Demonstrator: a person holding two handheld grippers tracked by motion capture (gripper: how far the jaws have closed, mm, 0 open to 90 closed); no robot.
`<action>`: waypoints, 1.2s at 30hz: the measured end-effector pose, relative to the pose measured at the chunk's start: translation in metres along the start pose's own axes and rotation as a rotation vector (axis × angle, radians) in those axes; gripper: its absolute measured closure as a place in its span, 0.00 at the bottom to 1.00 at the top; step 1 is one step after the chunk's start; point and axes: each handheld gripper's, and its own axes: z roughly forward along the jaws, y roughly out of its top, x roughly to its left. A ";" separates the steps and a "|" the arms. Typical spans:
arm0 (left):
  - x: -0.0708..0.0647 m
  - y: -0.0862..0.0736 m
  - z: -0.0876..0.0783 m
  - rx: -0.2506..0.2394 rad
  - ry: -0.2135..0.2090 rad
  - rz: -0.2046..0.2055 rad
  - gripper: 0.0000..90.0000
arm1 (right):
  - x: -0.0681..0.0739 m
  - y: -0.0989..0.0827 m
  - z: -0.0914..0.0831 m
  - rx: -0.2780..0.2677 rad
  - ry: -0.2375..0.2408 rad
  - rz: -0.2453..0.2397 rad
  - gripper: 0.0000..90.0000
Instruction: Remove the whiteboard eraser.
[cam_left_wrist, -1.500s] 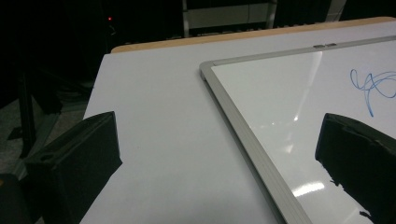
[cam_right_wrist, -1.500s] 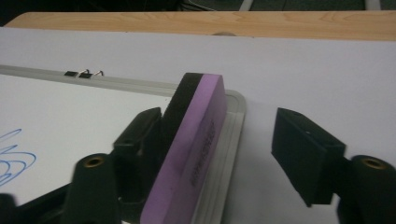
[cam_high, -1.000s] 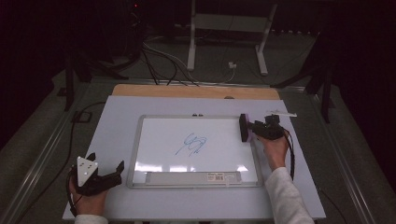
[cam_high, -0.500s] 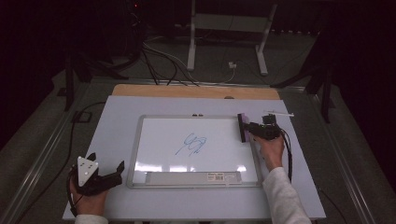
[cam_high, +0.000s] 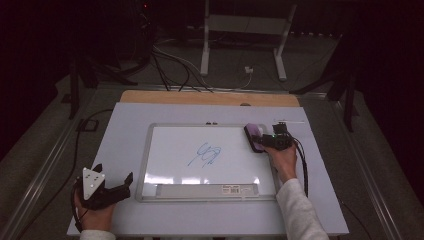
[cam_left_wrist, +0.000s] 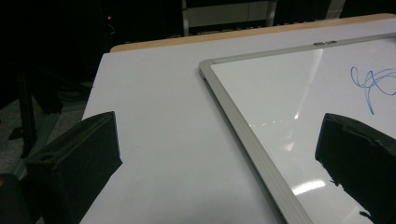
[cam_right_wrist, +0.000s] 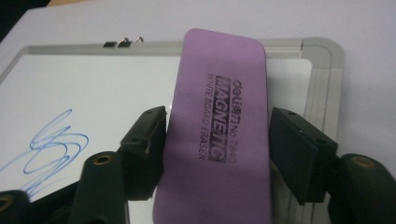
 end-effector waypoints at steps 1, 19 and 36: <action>0.000 0.000 0.000 0.000 0.000 -0.001 0.01 | 0.000 0.000 0.000 0.002 0.002 -0.003 0.45; 0.000 0.000 0.000 0.002 -0.001 0.001 0.01 | 0.005 -0.001 -0.002 -0.014 -0.015 -0.023 0.46; -0.001 0.000 0.000 0.001 -0.001 0.002 0.01 | 0.020 0.003 -0.016 -0.056 -0.001 -0.116 0.46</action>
